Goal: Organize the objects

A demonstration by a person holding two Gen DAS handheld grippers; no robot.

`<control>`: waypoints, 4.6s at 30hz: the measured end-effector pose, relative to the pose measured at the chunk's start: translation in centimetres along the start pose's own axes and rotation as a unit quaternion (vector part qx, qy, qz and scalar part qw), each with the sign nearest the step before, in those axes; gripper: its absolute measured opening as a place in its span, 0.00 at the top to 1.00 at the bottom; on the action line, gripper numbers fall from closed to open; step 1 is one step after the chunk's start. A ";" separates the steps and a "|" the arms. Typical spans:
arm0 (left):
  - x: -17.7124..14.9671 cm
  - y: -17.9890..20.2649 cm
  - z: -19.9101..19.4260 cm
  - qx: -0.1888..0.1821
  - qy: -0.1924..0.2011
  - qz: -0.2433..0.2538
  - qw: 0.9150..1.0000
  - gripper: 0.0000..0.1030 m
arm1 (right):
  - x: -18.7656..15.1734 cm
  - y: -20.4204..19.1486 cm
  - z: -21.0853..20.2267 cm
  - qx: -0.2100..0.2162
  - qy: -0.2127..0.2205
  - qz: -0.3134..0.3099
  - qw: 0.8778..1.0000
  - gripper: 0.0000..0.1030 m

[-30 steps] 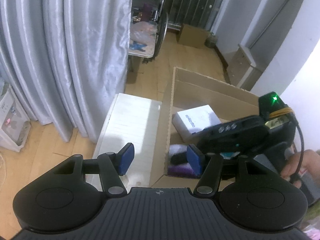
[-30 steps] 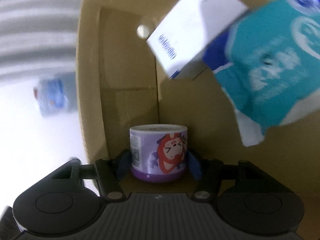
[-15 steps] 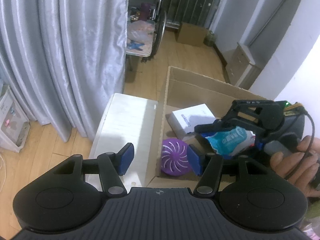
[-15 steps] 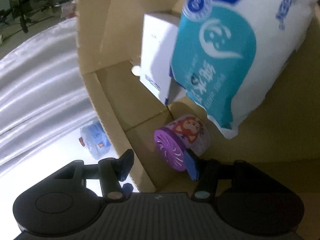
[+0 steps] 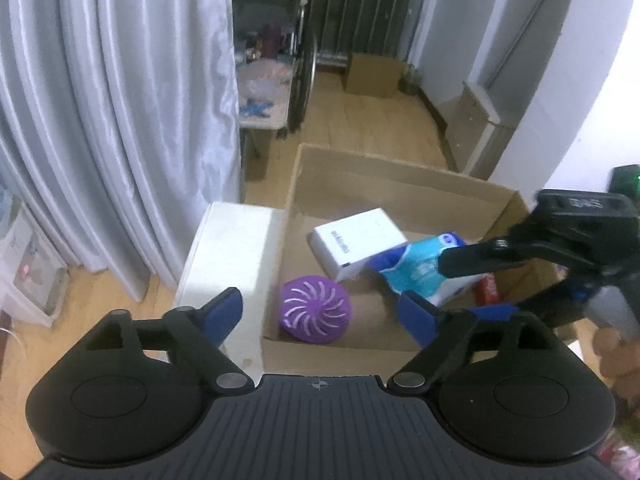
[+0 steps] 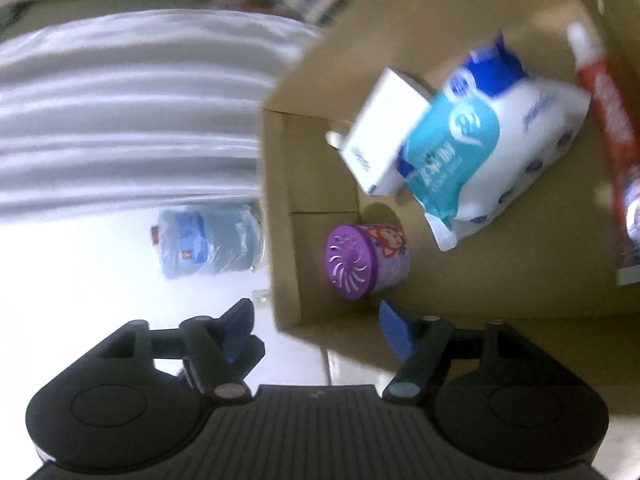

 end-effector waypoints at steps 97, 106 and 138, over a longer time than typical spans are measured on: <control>-3.8 4.8 -3.2 0.061 0.023 0.022 0.998 0.00 | -9.3 -2.9 -7.1 -0.371 0.208 -0.330 0.843 0.00; -3.8 4.8 -3.2 0.063 0.024 0.023 0.997 0.00 | -9.3 -2.9 -7.2 -0.371 0.208 -0.329 0.843 0.00; -3.4 4.9 -3.5 0.067 0.032 0.026 0.997 0.00 | -9.6 -3.0 -7.5 -0.371 0.209 -0.324 0.845 0.00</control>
Point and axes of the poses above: each gripper's, at about its wrist camera, not at the fingertips, and z roughly the way its jaws point, y to its right, x to its top, the point moved 7 cm from there along z, roughly the way its jaws point, and after that the axes turned 11 degrees about x, right-handed, at the moved point
